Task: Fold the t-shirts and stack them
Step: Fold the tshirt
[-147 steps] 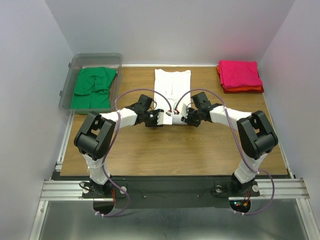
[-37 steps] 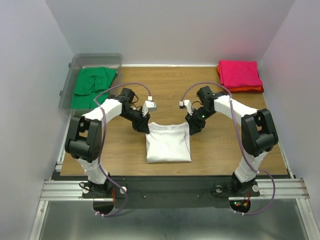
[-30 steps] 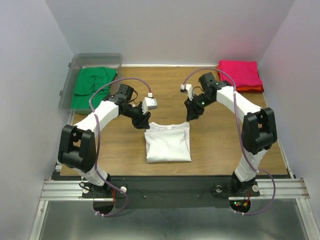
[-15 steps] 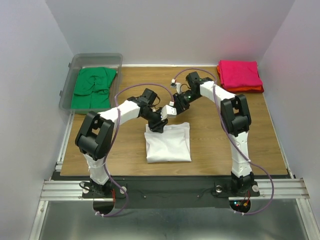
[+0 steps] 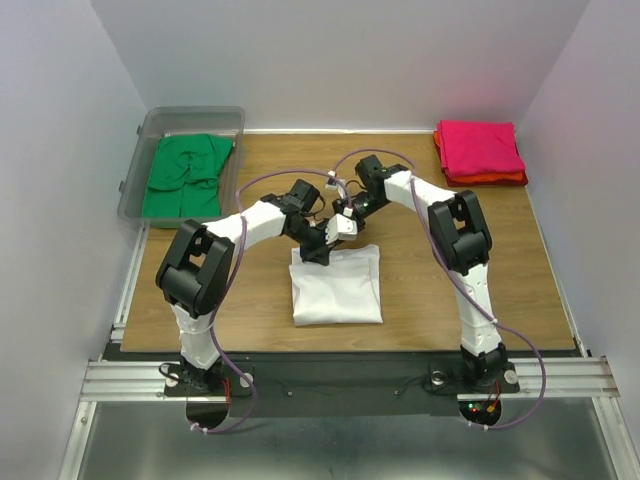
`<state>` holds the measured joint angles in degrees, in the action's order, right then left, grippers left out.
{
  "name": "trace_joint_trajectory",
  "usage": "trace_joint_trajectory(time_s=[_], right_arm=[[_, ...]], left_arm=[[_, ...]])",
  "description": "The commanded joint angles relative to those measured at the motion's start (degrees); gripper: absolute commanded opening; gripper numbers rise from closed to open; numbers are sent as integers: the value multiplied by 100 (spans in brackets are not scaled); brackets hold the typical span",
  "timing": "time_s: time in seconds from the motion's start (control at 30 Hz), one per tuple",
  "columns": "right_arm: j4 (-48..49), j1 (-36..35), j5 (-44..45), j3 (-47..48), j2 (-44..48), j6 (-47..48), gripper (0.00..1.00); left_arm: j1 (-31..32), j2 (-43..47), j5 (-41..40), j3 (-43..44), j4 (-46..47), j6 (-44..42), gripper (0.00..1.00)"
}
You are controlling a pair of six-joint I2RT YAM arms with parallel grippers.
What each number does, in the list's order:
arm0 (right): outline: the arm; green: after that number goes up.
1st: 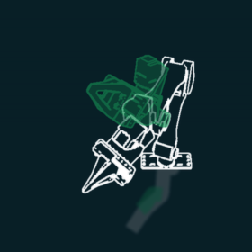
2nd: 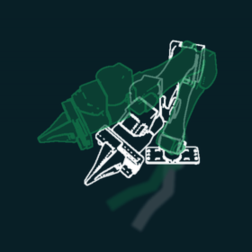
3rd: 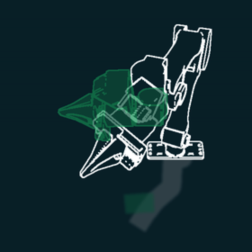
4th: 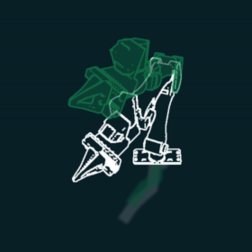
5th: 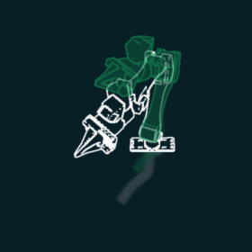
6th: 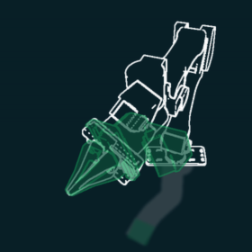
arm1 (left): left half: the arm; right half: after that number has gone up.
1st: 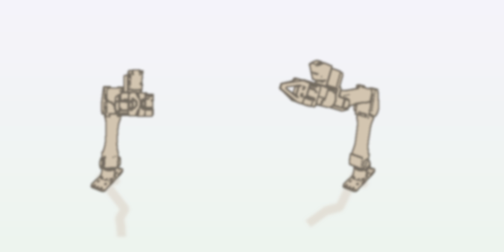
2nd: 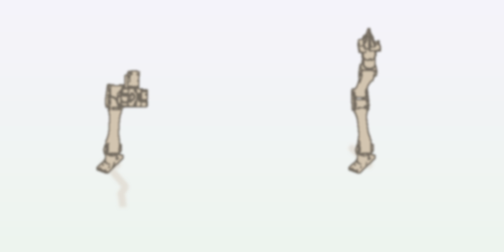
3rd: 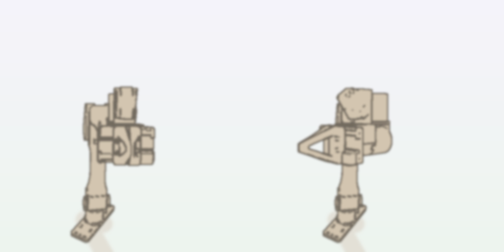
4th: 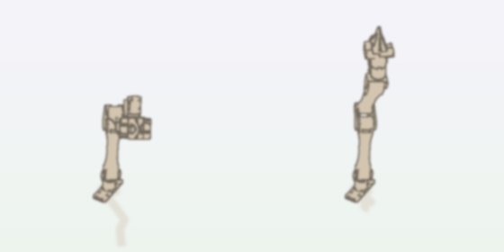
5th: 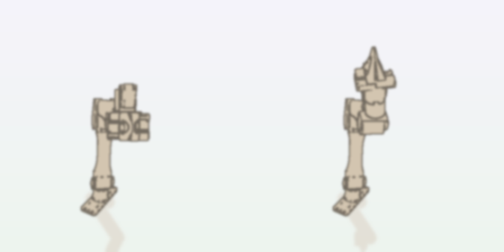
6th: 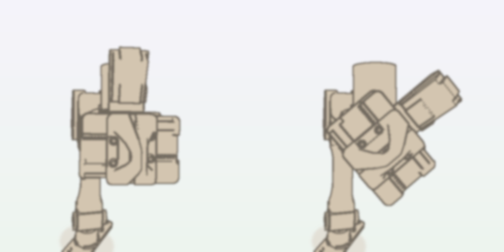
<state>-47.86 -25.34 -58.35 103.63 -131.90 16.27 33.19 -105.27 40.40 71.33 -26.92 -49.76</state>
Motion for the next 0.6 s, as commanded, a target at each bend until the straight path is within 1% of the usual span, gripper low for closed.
trace_joint_trajectory(time_s=[0.0,0.1,0.27,0.4,0.57], right_arm=[[110,-129,-230,-211,-213,77,23],[101,-129,-125,-291,-371,192,21],[92,-129,-98,-344,-618,315,19],[101,-129,-124,-423,-609,368,18],[92,-129,-116,-476,-592,412,18]], left_arm=[[47,103,240,302,-305,-183,0],[117,288,214,329,-332,-253,0],[249,551,-102,320,-209,-324,0],[293,613,-287,346,-42,-438,0],[293,482,-366,618,20,-500,0]])
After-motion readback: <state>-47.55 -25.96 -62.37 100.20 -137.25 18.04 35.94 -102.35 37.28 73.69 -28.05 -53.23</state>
